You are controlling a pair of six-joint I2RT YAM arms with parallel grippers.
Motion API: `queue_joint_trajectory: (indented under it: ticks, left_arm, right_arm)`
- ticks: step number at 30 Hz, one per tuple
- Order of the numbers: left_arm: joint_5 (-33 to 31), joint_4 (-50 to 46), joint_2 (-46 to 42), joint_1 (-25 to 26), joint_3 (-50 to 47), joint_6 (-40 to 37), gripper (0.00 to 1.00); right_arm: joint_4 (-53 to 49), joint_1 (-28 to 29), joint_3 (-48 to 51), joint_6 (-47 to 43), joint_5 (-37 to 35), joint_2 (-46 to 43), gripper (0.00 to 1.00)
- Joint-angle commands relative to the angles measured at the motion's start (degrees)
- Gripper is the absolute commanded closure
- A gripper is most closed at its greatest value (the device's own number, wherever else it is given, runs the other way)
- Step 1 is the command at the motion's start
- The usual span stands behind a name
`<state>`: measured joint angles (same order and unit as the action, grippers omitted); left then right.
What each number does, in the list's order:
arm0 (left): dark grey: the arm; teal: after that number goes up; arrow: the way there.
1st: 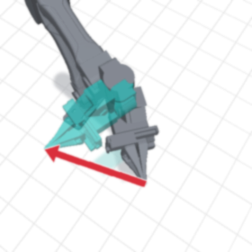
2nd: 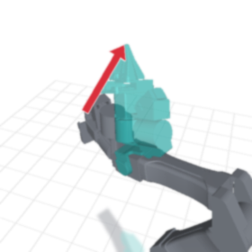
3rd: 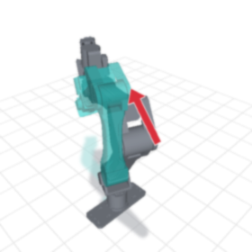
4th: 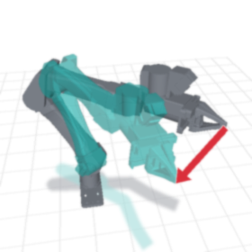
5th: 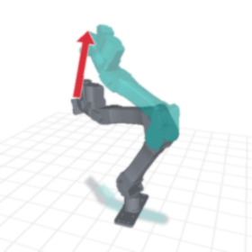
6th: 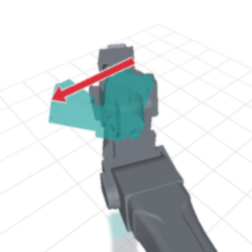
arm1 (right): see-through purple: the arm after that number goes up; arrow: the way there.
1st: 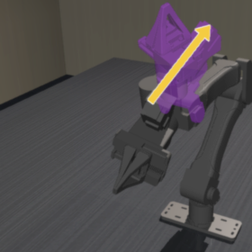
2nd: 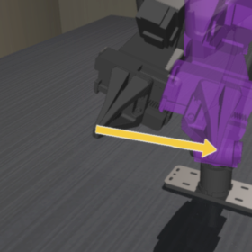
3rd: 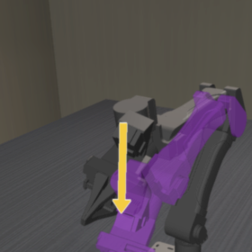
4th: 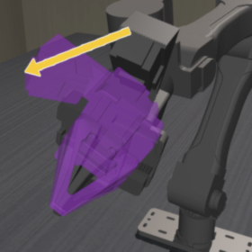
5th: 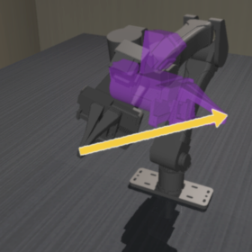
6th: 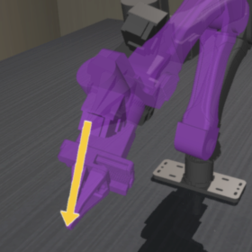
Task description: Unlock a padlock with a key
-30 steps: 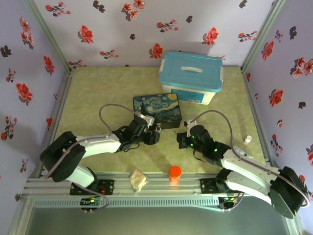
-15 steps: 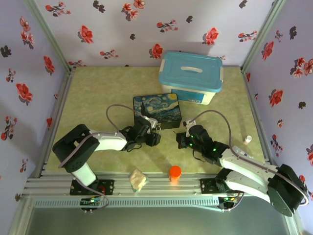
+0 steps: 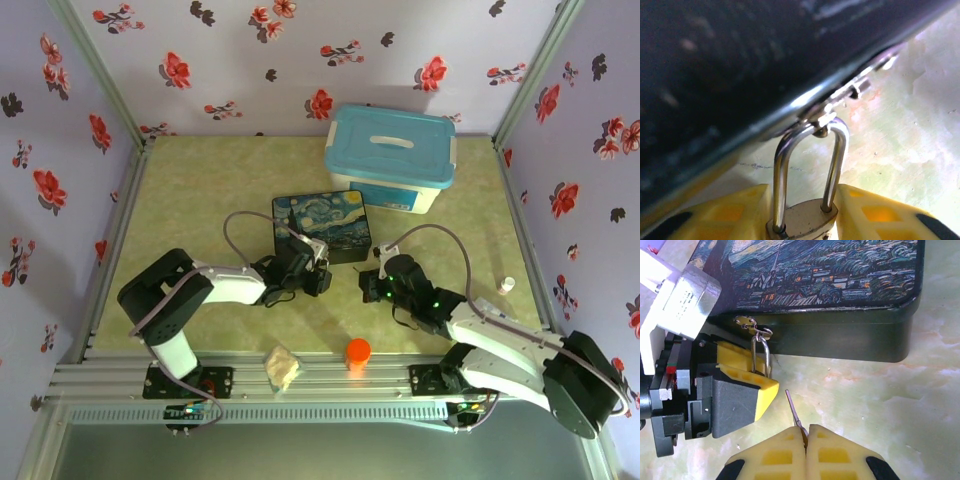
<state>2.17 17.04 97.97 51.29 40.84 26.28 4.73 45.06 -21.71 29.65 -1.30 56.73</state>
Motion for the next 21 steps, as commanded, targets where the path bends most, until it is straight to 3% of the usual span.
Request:
queue_joint_trajectory:
  ticks: [1,11,16,21]
  left_arm:
    - [0.7,1.7,0.1,0.8,-0.1,1.2,0.70]
    - [0.2,2.9,-0.8,1.3,-0.7,5.3,0.75]
    - [-0.4,2.6,-0.8,1.5,-0.8,6.5,0.69]
    - [-0.6,4.6,-3.0,1.6,-1.7,12.6,0.76]
  right_arm:
    - [2.8,0.4,0.6,1.4,0.2,1.1,1.00]
    - [7.0,2.5,0.8,3.0,0.6,5.6,1.00]
    - [7.5,2.9,0.6,3.1,0.3,6.4,1.00]
    - [11.2,3.0,3.0,6.0,0.9,6.5,1.00]
